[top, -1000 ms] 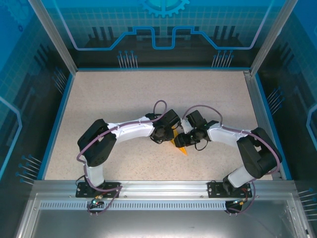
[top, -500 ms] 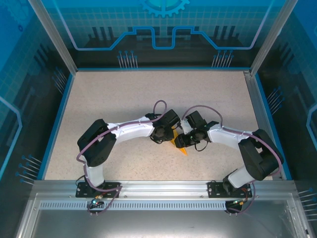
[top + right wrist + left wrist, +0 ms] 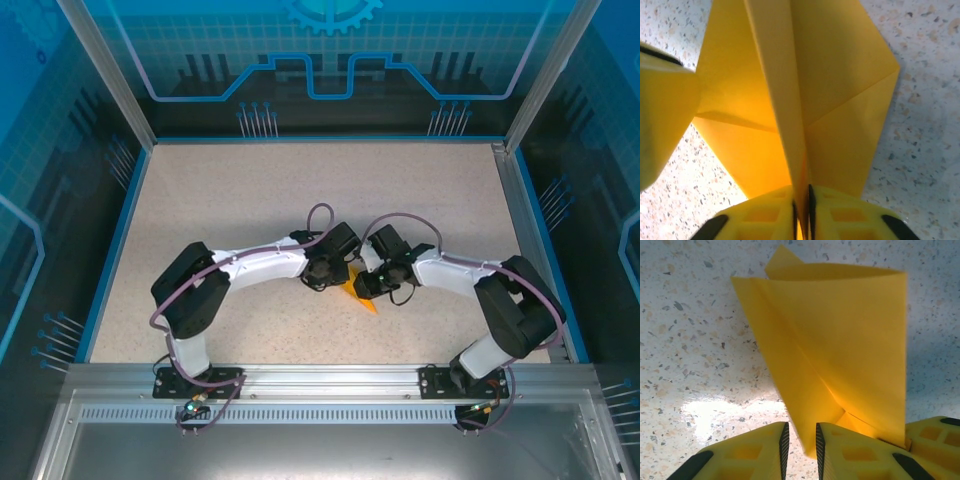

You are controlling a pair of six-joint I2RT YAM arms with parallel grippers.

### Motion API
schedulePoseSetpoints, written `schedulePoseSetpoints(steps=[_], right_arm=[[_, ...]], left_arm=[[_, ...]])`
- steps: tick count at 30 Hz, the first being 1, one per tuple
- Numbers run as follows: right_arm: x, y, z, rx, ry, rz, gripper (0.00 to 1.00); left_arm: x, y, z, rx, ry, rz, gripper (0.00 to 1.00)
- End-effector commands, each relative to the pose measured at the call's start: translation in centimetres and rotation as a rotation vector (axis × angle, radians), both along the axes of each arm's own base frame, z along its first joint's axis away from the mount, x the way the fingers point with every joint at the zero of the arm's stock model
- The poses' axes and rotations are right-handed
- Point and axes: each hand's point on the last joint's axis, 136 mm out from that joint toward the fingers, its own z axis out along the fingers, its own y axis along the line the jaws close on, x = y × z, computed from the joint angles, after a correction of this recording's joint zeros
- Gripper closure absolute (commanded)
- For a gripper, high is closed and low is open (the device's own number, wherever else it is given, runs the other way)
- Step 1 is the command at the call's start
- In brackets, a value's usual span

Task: Fold a paper plane with a square sheet of paper (pick it up from the middle)
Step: Move a paper plane to the center of the table.

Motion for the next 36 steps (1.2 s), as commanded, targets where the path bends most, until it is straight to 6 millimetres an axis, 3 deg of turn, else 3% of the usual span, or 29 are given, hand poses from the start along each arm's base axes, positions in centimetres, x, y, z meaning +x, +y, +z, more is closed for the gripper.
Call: schedulePoseSetpoints(steps=[1,5,10,14,25,28,36], right_arm=[[0.3,0.5,0.6,-0.046,-0.028,0.017,0.89],[0.8,0.2,1.5,-0.116,-0.071,-0.025,0.95],[2.9,-1.5,3.2,-0.326,-0.158,-0.192,0.95],[4.2,-2.1,4.2,-0.407,-0.181,-0.340,0.92],[6.3,1.1,1.6,-0.424,-0.082,-0.406,0.92],[6.3,1.3,0.7,-0.432,-0.060,-0.415,0.85],[5.9,1.6,-0.6,-0.415,-0.022,-0.415,0.77]], left_arm=[[0.3,0.2,1.5,-0.027,-0.051,0.005,0.75],[0.5,1.9,2.8,-0.025,-0.125,0.067,0.71],[0.7,5.7,5.0,-0.011,-0.252,0.193,0.64],[0.2,8.3,5.0,0.013,-0.261,0.267,0.64],[0.2,11.1,4.4,-0.006,-0.243,0.323,0.62],[0.2,11.6,4.3,-0.015,-0.241,0.329,0.62],[0.2,12.1,3.9,-0.030,-0.233,0.341,0.62]])
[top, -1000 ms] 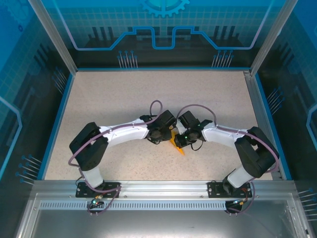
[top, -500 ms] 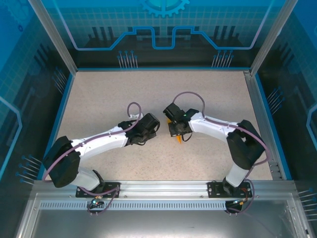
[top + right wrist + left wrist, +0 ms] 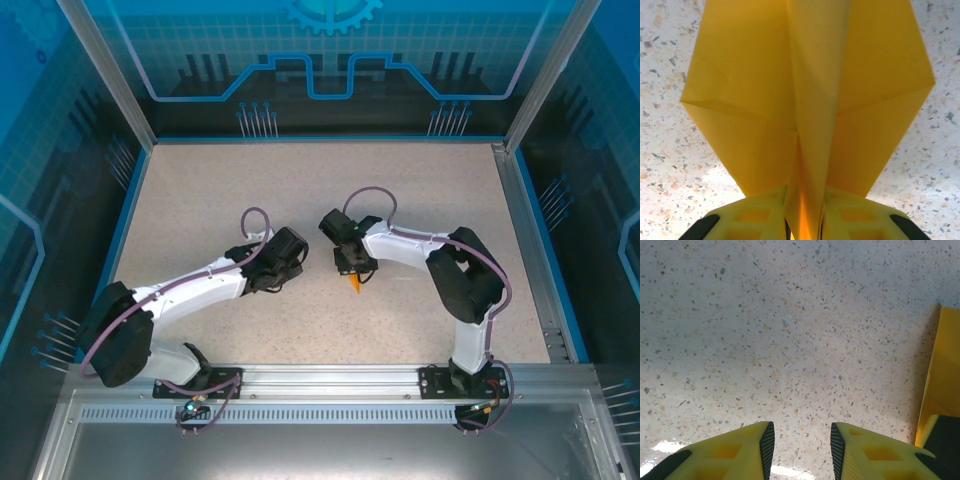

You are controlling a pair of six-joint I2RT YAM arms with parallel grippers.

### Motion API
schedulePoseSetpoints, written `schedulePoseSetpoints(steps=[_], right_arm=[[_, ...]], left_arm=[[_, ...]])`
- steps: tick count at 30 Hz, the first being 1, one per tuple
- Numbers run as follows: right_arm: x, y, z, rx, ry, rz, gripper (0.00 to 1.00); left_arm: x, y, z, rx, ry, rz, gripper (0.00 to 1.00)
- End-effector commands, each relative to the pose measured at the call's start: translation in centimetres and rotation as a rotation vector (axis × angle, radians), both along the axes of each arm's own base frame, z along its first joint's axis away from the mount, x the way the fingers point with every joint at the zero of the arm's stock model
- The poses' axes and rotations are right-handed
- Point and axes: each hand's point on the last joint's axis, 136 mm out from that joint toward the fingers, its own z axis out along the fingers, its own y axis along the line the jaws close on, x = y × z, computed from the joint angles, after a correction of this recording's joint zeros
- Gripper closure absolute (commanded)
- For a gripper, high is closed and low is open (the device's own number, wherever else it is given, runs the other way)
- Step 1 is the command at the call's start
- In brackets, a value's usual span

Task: Fold a paper plane with a square sheet of paper (pick it up from the middle)
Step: Move a paper plane to the center of the table.

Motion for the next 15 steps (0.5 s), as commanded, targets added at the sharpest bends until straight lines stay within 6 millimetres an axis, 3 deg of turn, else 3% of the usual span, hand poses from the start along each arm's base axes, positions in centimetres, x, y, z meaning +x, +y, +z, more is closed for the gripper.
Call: schedulePoseSetpoints(steps=[1,15], right_arm=[[-0.7,0.4,-0.9,-0.001,0.030,-0.005,0.75],[-3.1,-1.8,-5.4,-0.038,0.162,-0.090,0.62]], left_arm=[[-0.1,0.1,0.1,-0.018,-0.005,-0.007,0.62],[-0.3,0.1,-0.3,-0.028,0.001,-0.011,0.61]])
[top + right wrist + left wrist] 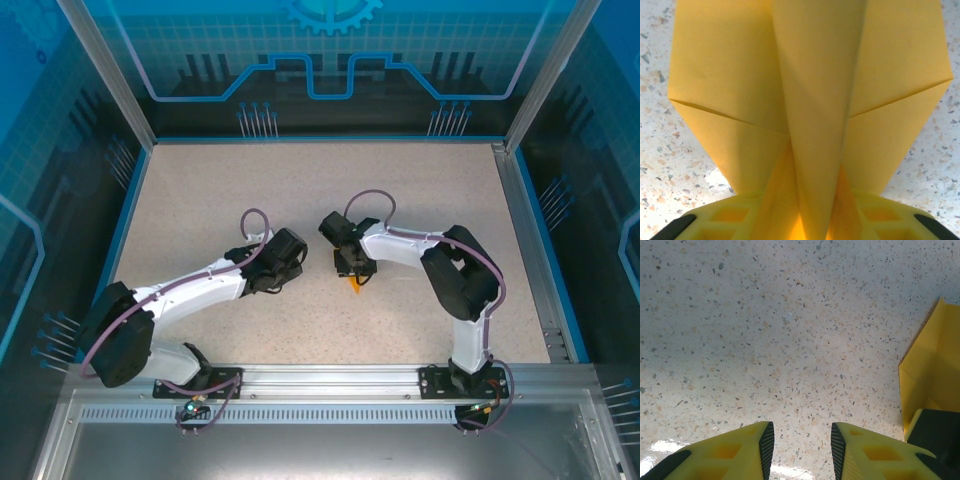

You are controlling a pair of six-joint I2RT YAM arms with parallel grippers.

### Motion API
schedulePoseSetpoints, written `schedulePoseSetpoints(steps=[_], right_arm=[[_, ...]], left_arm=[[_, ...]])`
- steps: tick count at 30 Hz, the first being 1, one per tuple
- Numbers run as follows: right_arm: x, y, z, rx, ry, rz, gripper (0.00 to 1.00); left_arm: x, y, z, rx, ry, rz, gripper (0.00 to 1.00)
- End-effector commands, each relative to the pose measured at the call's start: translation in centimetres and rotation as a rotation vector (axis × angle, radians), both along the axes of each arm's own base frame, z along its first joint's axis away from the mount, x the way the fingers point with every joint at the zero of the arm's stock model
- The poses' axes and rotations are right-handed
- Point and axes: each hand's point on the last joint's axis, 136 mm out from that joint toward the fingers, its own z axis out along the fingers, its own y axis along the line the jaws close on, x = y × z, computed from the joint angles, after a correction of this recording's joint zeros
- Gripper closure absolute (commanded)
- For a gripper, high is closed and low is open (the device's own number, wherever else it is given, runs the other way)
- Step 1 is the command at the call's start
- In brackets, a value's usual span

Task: Fold a paper plane with a square sheet of paper (pick it up from the middle)
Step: Move a paper plane to the center of the table, then reset both arms

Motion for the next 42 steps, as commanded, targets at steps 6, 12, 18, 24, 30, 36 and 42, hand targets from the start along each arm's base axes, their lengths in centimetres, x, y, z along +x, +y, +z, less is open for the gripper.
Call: schedulePoseSetpoints(steps=[6,12,18,24,30,36,42], right_arm=[[-2.1,-0.6,-1.7,0.051,0.089,-0.029,0.57],[-0.8,-0.3,4.6,0.123,-0.069,0.019,0.43],[-0.6,-1.8,10.6,0.154,-0.235,0.046,0.21],[-0.4,-6.6,16.1,0.071,-0.455,-0.003,0.01],[-0.3,-16.5,20.1,-0.110,-0.655,-0.210,0.01],[1.0,-22.2,18.2,-0.252,-0.813,-0.210,0.01],[3.3,-24.3,12.4,-0.274,-0.722,-0.115,0.01]], left_arm=[[-0.1,0.3,0.8,-0.014,-0.024,-0.016,0.62],[0.0,0.8,1.8,0.008,-0.058,-0.023,0.61],[0.1,2.0,2.7,0.054,-0.101,-0.016,0.61],[0.4,3.4,3.5,0.126,-0.136,-0.012,0.56],[0.6,7.8,5.3,0.281,-0.192,0.059,0.25],[0.5,13.6,5.9,0.415,-0.217,0.182,0.02],[1.3,17.3,6.8,0.523,-0.281,0.222,0.02]])
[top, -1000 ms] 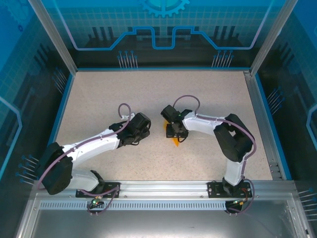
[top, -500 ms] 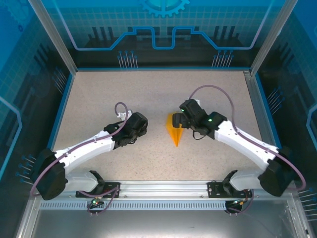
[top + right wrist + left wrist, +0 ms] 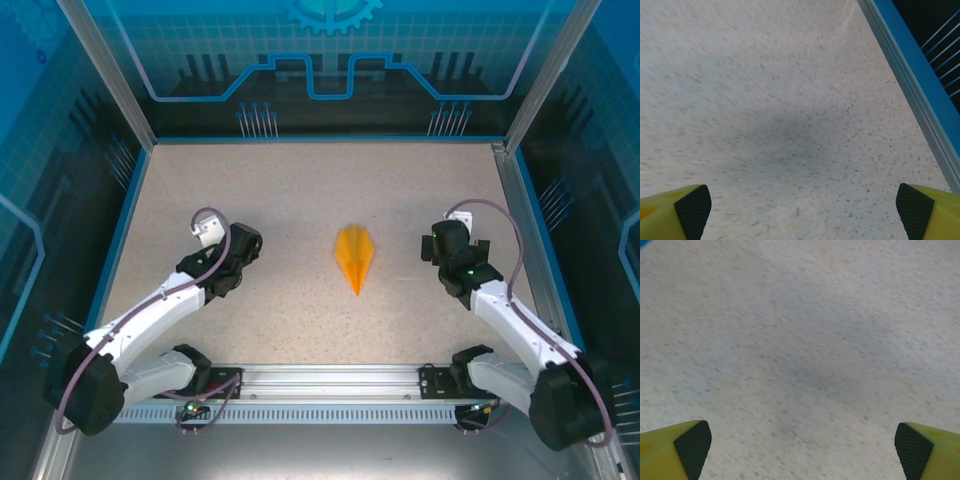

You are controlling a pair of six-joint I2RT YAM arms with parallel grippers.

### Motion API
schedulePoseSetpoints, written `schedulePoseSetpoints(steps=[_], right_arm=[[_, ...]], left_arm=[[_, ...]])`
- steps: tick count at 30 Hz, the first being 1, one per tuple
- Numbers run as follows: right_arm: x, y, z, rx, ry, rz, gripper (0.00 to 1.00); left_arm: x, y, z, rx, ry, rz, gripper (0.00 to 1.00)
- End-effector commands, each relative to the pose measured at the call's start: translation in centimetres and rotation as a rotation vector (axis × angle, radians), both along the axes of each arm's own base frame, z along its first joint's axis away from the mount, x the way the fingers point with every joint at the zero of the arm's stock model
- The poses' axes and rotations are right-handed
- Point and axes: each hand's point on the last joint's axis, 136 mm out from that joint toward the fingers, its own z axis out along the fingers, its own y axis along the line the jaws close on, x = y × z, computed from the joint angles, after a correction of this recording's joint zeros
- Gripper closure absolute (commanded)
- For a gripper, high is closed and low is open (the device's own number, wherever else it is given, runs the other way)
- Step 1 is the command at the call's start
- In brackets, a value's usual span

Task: Fold a paper plane with a square sheet of paper (pick it up from the middle)
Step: Reset both arms

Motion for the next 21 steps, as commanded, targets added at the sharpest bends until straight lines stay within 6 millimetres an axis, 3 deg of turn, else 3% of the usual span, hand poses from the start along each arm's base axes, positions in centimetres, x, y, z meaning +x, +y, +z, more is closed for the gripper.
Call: schedulePoseSetpoints(steps=[1,6,14,21], right_arm=[[3.2,0.1,0.0,-0.010,-0.080,0.095,0.01],[5.6,0.9,-1.6,0.061,-0.200,0.208,0.01],[7.3,3.8,-0.6,0.113,-0.295,0.431,0.01],[7.9,4.7,-0.9,0.154,-0.267,0.504,0.02]], left_arm=[[0.6,2.5,1.5,0.124,-0.059,0.012,0.02],[2.0,4.1,1.2,0.229,-0.120,-0.017,0.02],[5.1,4.6,1.4,0.234,-0.199,-0.116,0.02],[7.2,4.7,-1.4,0.248,-0.229,-0.179,0.02]])
